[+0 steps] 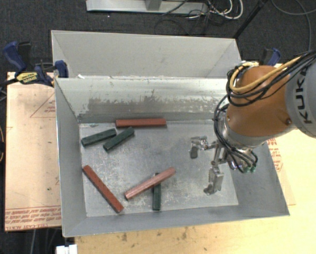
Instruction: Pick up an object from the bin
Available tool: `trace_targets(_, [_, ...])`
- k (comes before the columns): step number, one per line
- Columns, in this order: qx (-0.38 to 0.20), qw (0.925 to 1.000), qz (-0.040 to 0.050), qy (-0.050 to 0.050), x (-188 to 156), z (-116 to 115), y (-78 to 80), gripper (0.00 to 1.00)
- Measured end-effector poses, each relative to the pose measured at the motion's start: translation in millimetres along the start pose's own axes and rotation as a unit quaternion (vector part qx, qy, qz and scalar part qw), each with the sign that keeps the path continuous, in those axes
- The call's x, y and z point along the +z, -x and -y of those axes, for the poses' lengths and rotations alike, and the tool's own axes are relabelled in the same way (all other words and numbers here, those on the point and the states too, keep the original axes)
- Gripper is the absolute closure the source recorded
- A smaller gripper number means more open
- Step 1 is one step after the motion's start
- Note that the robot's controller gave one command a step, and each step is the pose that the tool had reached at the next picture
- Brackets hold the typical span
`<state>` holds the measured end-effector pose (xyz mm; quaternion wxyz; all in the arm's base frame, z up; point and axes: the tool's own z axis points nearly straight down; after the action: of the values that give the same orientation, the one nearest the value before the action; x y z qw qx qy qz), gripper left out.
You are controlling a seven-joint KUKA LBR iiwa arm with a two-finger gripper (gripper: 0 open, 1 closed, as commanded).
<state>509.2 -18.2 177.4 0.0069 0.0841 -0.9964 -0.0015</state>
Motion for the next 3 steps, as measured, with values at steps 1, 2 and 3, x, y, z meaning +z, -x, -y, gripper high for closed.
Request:
trace_targets(1, [-0.103,0.9947,0.0074,-0.001,94.8,-85.1,32.8,1.0])
trace_targets(2, [-0.101,0.9949,0.0091,-0.002,93.8,-83.3,33.4,0.0])
trace_targets(3, [-0.101,0.9949,0.0074,-0.002,94.9,-83.4,32.4,0.0])
